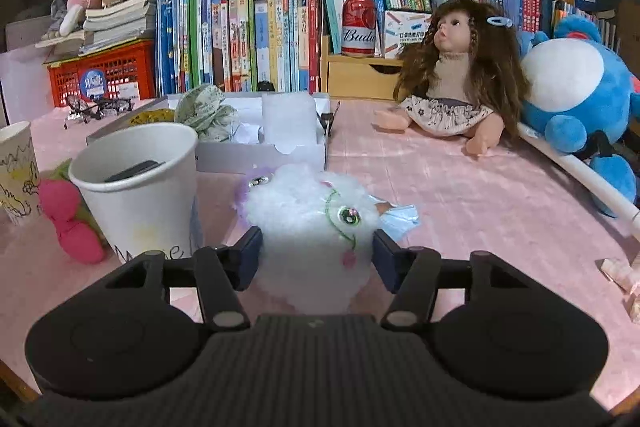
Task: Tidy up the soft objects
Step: 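Close the left gripper on the blue floral pouch while the right gripper grasps the white fluffy plush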
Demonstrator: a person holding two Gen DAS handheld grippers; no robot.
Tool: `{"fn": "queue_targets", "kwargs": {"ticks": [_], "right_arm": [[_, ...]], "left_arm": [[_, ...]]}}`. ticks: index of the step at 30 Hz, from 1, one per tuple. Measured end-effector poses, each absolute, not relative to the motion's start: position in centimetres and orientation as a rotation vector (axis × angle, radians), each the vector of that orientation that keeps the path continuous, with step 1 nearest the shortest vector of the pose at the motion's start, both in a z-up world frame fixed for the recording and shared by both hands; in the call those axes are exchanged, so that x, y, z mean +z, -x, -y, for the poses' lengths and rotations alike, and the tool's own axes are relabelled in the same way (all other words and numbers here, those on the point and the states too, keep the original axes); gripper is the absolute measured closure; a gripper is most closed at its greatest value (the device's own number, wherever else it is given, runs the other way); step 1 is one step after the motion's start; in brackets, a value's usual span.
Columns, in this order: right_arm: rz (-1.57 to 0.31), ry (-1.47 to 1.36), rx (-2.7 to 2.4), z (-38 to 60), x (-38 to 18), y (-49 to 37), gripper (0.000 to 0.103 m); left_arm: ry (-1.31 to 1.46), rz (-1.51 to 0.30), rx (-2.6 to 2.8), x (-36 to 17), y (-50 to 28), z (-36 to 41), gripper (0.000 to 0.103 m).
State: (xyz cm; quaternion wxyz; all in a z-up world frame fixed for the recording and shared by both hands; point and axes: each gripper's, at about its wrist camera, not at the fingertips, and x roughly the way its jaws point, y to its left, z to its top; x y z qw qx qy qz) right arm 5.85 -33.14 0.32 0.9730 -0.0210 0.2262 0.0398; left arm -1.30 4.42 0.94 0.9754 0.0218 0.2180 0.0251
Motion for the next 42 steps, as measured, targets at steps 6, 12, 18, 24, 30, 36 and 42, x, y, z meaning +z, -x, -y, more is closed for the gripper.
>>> {"fn": "queue_targets", "kwargs": {"ticks": [6,12,18,24,30,36,42], "right_arm": [[-0.423,0.033,0.077,33.3,1.2,-4.9,0.042],[-0.388,0.031,0.073,33.5,2.3,-4.3,0.042],[-0.364,0.023,0.079,33.6,3.1,-4.0,0.042],[-0.347,0.025,0.085,33.5,4.2,-4.1,0.041],[-0.334,0.019,0.075,33.7,5.6,-4.8,0.041],[-0.342,0.027,0.074,33.5,7.6,-6.3,0.041],[-0.379,0.039,0.103,32.6,9.4,-8.8,0.041]], "left_arm": [[-0.059,-0.414,0.037,2.3,2.2,-3.7,0.062],[-0.05,-0.375,0.042,4.0,2.9,-4.0,0.062],[-0.101,-0.324,0.06,5.0,3.0,-3.9,0.062],[-0.081,-0.307,0.061,6.3,1.8,-4.5,0.062],[-0.073,-0.277,0.054,8.4,0.1,-5.2,0.062],[-0.013,-0.334,-0.013,11.1,-3.8,-5.9,0.062],[0.007,-0.395,-0.087,13.8,-7.9,-5.3,0.062]]}}
